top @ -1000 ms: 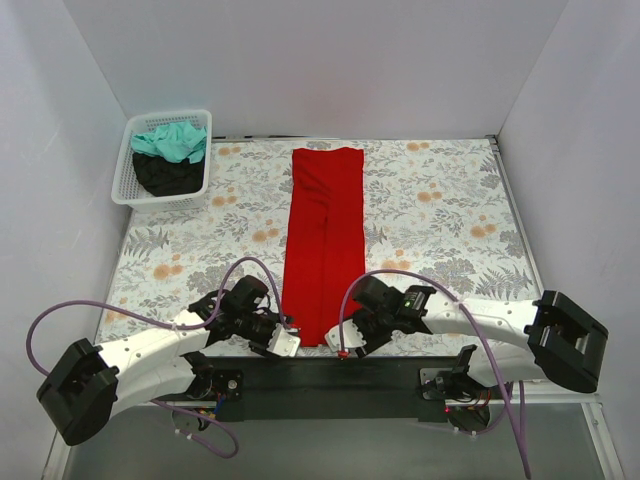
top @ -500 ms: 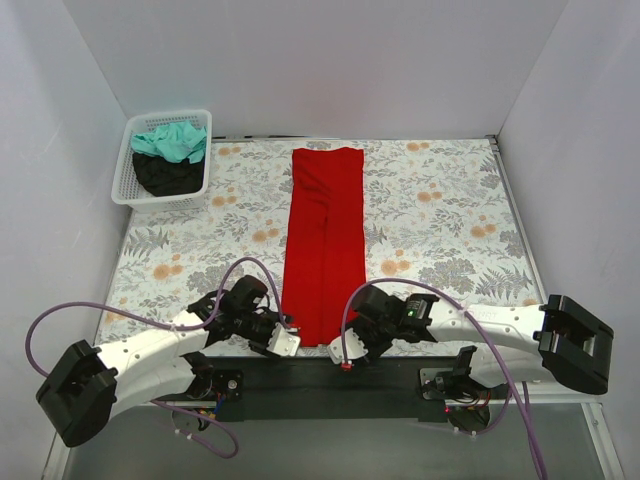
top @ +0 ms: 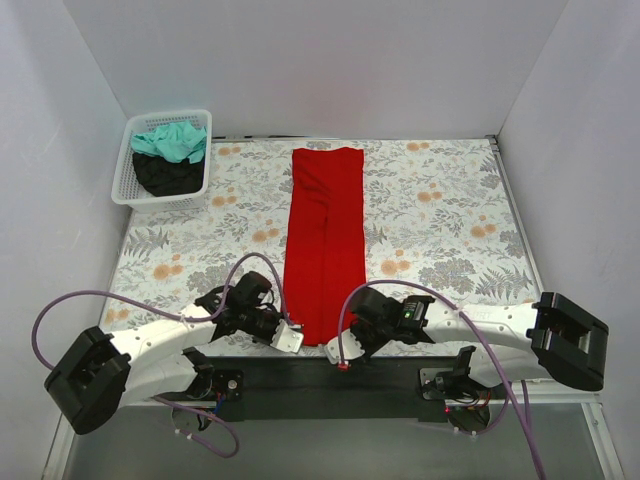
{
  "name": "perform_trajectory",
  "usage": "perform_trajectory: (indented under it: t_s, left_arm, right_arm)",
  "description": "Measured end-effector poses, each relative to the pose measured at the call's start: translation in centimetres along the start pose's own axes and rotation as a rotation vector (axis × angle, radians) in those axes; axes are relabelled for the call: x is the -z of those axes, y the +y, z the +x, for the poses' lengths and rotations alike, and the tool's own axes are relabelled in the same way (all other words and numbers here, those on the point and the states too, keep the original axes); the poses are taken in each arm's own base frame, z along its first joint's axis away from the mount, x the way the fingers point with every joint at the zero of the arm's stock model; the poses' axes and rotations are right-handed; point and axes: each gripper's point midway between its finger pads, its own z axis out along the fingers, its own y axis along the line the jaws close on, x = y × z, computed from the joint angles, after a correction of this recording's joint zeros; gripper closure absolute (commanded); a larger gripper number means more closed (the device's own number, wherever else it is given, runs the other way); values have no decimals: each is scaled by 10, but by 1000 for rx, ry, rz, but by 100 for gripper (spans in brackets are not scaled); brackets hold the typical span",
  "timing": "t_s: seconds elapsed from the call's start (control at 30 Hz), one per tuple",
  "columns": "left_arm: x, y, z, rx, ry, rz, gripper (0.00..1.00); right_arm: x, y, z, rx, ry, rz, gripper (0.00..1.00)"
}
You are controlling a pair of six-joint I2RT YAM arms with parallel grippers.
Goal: Fold and stack the t-shirts
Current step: Fold the tshirt
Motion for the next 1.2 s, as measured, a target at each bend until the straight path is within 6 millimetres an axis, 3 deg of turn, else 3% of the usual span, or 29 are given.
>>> perform_trajectory:
  t_s: [0.03,0.13,0.33,0.43,0.53,0.7,0.8,0.97,1.2]
  left_arm:
    - [-2,2,0,-3,1,1,88]
    - [-4,8,0,-7,3,1,100]
    - [-4,5,-7,24,-1,10,100]
    - [1,0,-23,22,-31,5,100]
    - [13,8,-46,29,-74,-38,100]
    - [31,44,-63,71,-99,-125,100]
    - [38,68,-53,112,-79,-167,100]
    - [47,110,-32,175,-59,-228,100]
    - [60,203,-4,230,-78,-308,100]
  right_arm:
    - [0,-1,0,-2,2,5,98]
    - [0,-3,1,-6,7,15,99]
    - [2,-1,0,-31,12,7,99]
    - [11,5,0,-59,21,-10,99]
    - [25,-5,-8,-70,0,22,99]
    - [46,-35,-11,-98,-34,112,99]
    - [57,-59,-3,-144,-34,155,99]
    - [81,-119,13,-196,-36,263,99]
    - [89,-183,48,-241,-28,322,99]
